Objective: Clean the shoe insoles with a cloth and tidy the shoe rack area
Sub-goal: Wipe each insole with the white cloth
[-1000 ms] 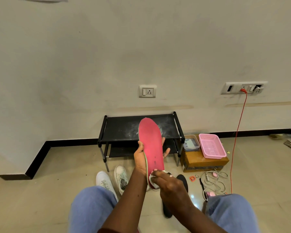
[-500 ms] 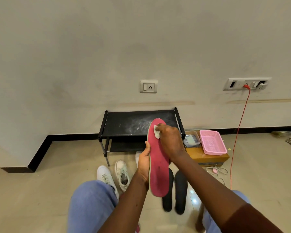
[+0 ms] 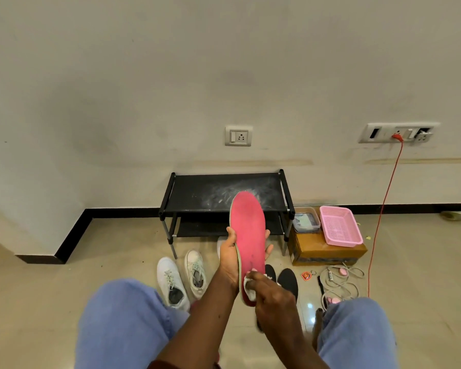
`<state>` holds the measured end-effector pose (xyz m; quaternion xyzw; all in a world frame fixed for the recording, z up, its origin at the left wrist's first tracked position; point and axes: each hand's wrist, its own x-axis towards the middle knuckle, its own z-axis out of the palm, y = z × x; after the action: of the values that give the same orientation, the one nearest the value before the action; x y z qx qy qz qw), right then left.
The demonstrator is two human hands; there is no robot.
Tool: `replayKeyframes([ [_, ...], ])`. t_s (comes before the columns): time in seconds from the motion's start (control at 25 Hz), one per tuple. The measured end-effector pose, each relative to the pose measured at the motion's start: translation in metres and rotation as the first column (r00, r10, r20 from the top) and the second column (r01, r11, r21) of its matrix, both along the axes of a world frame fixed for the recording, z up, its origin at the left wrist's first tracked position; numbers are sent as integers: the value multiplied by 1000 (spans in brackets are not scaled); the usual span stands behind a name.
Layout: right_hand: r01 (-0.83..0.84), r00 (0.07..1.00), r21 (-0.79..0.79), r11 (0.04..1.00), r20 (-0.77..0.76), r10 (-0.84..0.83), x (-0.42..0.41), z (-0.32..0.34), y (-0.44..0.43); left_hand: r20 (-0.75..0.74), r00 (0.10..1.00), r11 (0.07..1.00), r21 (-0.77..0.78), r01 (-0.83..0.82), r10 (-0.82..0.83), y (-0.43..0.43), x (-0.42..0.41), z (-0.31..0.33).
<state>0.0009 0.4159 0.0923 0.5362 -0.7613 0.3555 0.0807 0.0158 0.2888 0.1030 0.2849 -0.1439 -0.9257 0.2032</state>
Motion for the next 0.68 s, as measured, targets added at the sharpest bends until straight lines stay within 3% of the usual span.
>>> replayKeyframes([
  [0.2, 26, 1000, 64, 998, 13, -27, -52, 14, -45, 88, 994, 993, -96, 72, -63, 4, -2, -4],
  [0.36, 79, 986, 162, 984, 135, -101, -84, 25, -88, 120, 991, 987, -139, 84, -67, 3, -5, -15],
  [0.52, 62, 987, 182, 981, 133, -87, -83, 12, -116, 192, 980, 997, -45, 66, -56, -23, -10, -39],
  [0.68, -14, 981, 290, 957, 190, -43, -45, -42, -105, 318, 948, 999, 40, 11, -23, -62, -13, -85],
])
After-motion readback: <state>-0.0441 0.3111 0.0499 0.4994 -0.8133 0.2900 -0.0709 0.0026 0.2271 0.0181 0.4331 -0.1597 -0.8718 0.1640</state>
